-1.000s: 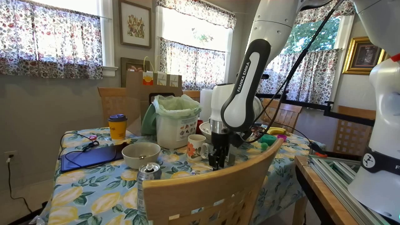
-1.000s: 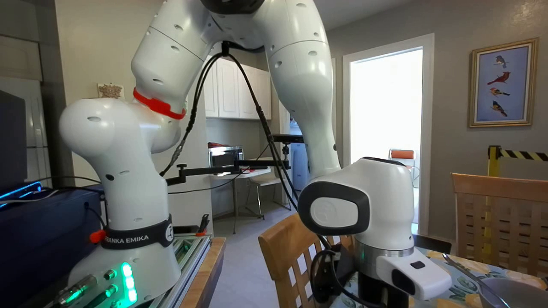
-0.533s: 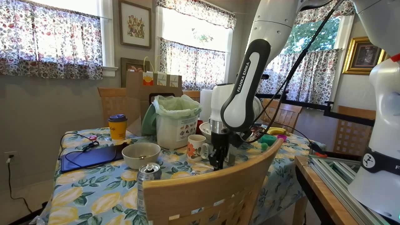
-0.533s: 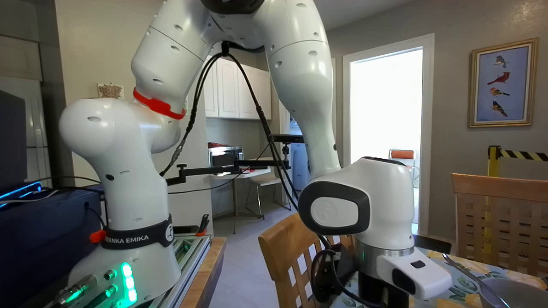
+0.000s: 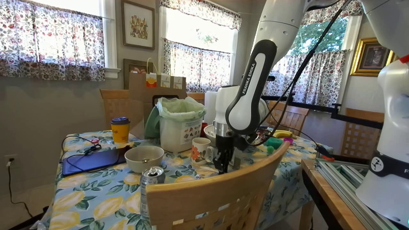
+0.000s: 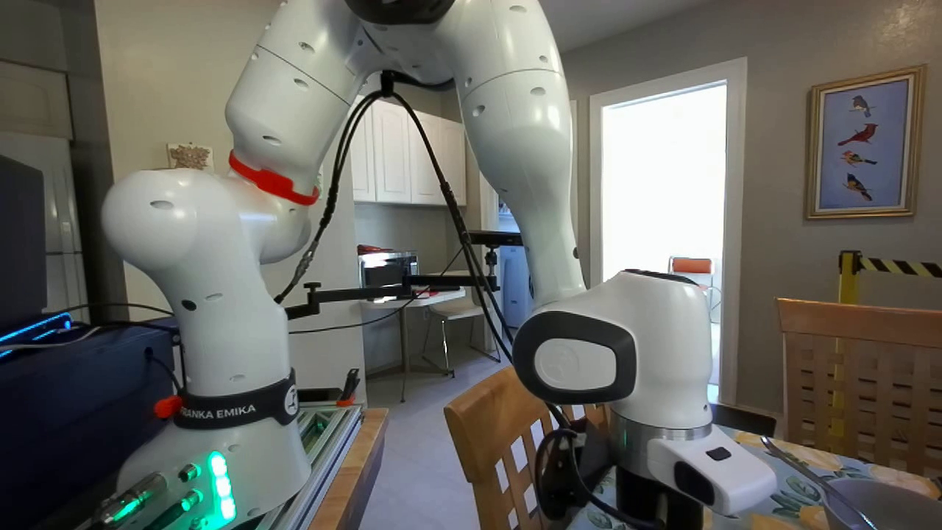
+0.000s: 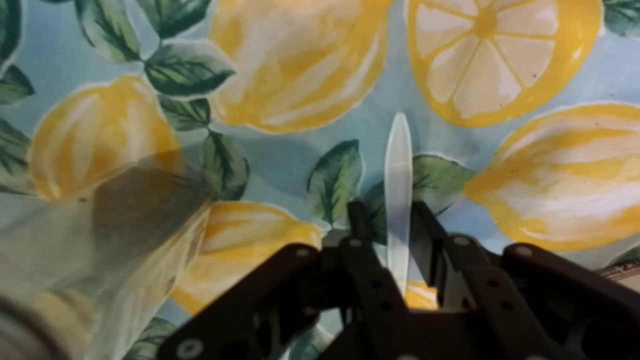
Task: Cut the packet with the knife
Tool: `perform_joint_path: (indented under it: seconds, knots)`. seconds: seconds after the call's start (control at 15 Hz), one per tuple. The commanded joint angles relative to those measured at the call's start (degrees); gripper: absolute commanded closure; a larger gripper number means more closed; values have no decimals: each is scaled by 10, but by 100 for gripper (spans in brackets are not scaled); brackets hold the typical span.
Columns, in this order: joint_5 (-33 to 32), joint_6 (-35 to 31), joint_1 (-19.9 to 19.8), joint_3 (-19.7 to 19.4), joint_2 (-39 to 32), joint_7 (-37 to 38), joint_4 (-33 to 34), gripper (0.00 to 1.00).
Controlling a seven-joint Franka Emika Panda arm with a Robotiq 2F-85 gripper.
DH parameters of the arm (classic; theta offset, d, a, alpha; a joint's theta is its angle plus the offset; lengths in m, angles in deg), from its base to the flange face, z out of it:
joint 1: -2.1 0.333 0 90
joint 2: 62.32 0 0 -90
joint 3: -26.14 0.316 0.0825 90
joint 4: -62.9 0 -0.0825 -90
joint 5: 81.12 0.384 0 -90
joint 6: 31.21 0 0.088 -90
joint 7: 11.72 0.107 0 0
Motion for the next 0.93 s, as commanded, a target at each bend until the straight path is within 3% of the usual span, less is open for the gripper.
perform_joint_path:
  seconds: [0.0, 0.2, 0.47, 0.53, 0.87]
  knots:
    - [3, 4, -13, 11, 6, -4, 3, 71]
    - [4, 4, -14, 13, 9, -4, 1, 74]
    - [5, 3, -14, 16, 11, -5, 0, 89]
    - [5, 3, -15, 17, 11, -5, 0, 83]
    - [5, 3, -14, 16, 12, -5, 0, 85]
